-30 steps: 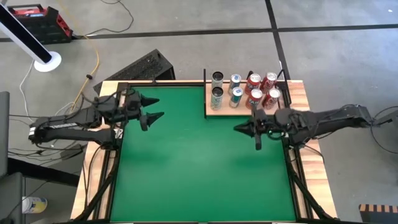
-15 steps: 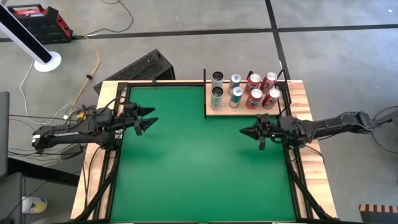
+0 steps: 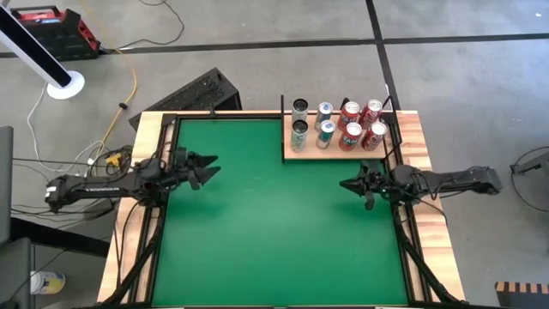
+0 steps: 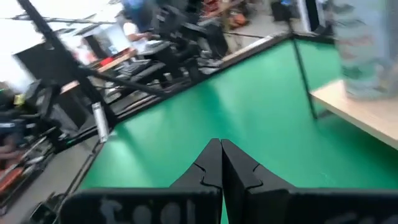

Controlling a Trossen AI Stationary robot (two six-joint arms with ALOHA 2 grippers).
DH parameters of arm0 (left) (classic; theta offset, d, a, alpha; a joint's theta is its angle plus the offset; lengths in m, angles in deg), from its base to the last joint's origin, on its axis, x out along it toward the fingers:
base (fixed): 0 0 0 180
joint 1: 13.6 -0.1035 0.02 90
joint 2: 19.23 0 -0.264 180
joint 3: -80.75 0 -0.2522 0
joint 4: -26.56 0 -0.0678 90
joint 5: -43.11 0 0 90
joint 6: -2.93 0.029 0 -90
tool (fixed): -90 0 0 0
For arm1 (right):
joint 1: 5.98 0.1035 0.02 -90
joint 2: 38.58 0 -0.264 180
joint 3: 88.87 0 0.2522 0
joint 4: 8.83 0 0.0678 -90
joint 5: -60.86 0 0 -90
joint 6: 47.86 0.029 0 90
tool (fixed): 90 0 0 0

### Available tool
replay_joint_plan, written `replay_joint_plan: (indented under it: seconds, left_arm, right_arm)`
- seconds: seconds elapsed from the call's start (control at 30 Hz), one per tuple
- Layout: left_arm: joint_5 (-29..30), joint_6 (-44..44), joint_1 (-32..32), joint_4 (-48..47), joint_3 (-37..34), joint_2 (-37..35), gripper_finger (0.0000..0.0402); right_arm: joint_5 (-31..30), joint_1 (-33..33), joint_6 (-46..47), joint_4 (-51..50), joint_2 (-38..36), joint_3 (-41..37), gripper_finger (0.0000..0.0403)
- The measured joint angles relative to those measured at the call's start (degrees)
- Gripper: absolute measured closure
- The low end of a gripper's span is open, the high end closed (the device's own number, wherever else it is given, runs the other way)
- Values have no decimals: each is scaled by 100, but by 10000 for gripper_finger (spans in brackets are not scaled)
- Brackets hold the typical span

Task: Place canned beverage on shelf
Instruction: Return to Home position

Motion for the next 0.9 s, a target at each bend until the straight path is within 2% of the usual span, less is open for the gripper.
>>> replay_joint_plan:
  seconds: [0.1, 0.23, 0.33, 0.43, 0.5, 0.57, 0.7, 0.8, 0.9]
  left_arm:
    - [-89, 113, 2, -372, -57, 155, 22]
    - [150, 255, 2, -975, -59, 320, 22]
    - [224, 75, 0, -1005, -59, 393, 22]
    - [198, 246, 18, -479, -59, 391, 22]
    - [198, 803, 106, 90, -59, 362, 22]
    - [449, 1322, 203, 524, -52, 355, 22]
    - [815, 1970, 331, 541, -52, 266, 22]
    - [397, 2093, 393, 490, -90, 122, 22]
    - [-439, 2064, 404, 435, -169, -150, 22]
  right_arm:
    - [204, -54, -453, -225, -192, 77, 381]
    - [291, -134, -1980, -402, -268, 130, 375]
    - [288, -134, -2498, -407, -264, 130, 368]
    - [286, -135, -2648, -412, -259, 130, 364]
    - [286, -141, -2666, -416, -259, 130, 364]
    - [284, -140, -2666, -420, -259, 130, 365]
    - [279, -138, -2666, -427, -259, 130, 365]
    - [277, -138, -2295, -427, -259, 128, 365]
    - [277, -132, -1726, -428, -259, 128, 365]
